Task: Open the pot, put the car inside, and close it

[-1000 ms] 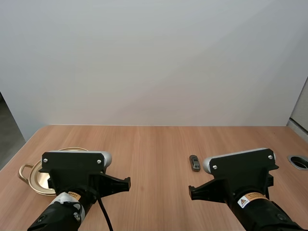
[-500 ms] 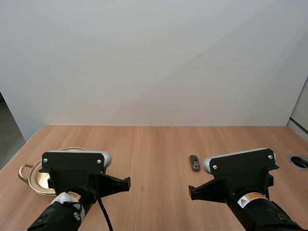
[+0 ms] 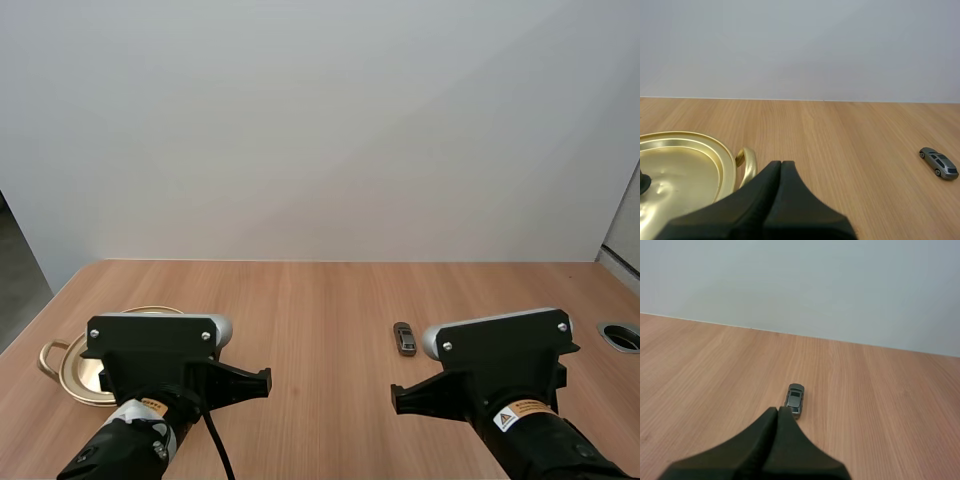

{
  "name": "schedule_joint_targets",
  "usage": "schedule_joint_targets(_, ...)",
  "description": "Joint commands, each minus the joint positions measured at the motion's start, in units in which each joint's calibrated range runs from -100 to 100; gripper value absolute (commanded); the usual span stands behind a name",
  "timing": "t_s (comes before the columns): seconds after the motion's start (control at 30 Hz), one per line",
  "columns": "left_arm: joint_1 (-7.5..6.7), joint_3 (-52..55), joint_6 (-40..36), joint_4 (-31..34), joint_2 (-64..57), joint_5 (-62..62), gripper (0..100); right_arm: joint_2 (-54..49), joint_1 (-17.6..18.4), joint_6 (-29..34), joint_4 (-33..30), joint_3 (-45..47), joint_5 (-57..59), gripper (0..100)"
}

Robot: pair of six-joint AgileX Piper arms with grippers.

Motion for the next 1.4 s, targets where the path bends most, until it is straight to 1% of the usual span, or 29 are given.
schedule_joint_targets(0.0,-0.01,0.0,0.5,0.2,0.0,0.0,0,0.0,0.0,0.0,-0.8,-0.3,-0.2,0)
schedule_joint_targets(0.03,-0.01,0.0,2.2,0.8,0.0,-0.5,0,0.0,0.0,-0.2,-1.8,-0.6,-0.9,0)
schedule_joint_targets(0.07,-0.01,0.0,6.0,2.6,0.0,-0.7,0,0.0,0.0,-0.3,-3.8,-0.9,-2.1,0)
schedule_joint_targets(0.13,-0.01,-1.7,14.2,6.2,0.0,-3.8,0,0.0,0.0,-0.3,-9.6,-1.8,-7.0,0)
schedule_joint_targets(0.17,-0.01,-3.0,16.6,7.6,0.0,-6.7,0,0.0,0.0,-0.3,-12.8,-2.4,-10.0,0)
schedule_joint_targets(0.23,-0.01,-6.1,18.8,12.7,0.0,-14.6,0,0.0,0.0,-0.3,-18.4,-3.8,-15.7,0)
schedule_joint_targets(0.27,-0.01,-7.9,18.8,16.8,0.0,-16.3,0,0.0,0.0,-0.3,-20.7,-5.0,-17.8,0)
schedule_joint_targets(0.3,0.03,-9.9,18.8,20.7,0.0,-15.8,0,0.0,0.0,-0.3,-21.7,-6.4,-18.5,0)
schedule_joint_targets(0.33,0.09,-12.0,18.8,23.0,0.0,-13.5,0,0.0,0.0,-0.2,-21.7,-7.7,-18.5,0)
schedule_joint_targets(0.37,0.28,-13.5,18.8,23.7,0.0,-10.5,0,0.0,0.0,0.1,-21.6,-9.3,-18.2,0)
schedule_joint_targets(0.47,1.45,-18.0,18.8,23.6,0.0,-1.4,0,0.0,0.0,0.1,-19.3,-13.9,-14.3,0)
schedule_joint_targets(0.57,2.53,-20.1,18.8,23.6,0.0,0.5,0,0.0,0.0,0.0,-16.8,-18.3,-8.7,0)
schedule_joint_targets(0.67,2.73,-21.2,18.8,25.0,0.0,2.4,0,0.1,0.3,0.0,-16.7,-21.9,-1.9,0)
schedule_joint_targets(0.77,2.73,-22.8,18.3,28.5,0.0,9.7,0,2.3,0.7,-0.5,-15.8,-22.9,2.9,0)
schedule_joint_targets(0.8,2.73,-23.3,16.9,29.0,0.0,11.3,0,3.2,0.8,-1.7,-15.5,-22.9,3.2,0)
schedule_joint_targets(0.9,2.73,-25.4,5.2,34.7,0.2,8.8,0,6.6,1.3,-5.0,-15.4,-22.9,5.3,0)
schedule_joint_targets(0.93,2.96,-26.9,1.2,37.0,0.5,8.6,0,8.0,1.3,-6.1,-15.4,-22.9,6.9,0)
schedule_joint_targets(1.0,3.76,-30.6,-2.4,38.8,2.0,10.3,0,10.9,1.4,-7.4,-15.4,-22.9,10.7,0)
schedule_joint_targets(1.1,4.71,-39.0,-4.7,38.2,7.4,17.9,0,14.3,1.4,-7.9,-15.2,-22.9,16.1,0)
schedule_joint_targets(1.2,5.58,-47.5,-4.9,35.8,14.3,26.4,0,16.7,1.4,-8.1,-14.3,-22.9,18.8,0)
schedule_joint_targets(1.37,7.06,-60.7,-0.8,29.9,31.2,42.1,0,17.7,2.2,-8.1,-13.8,-22.9,19.3,0)
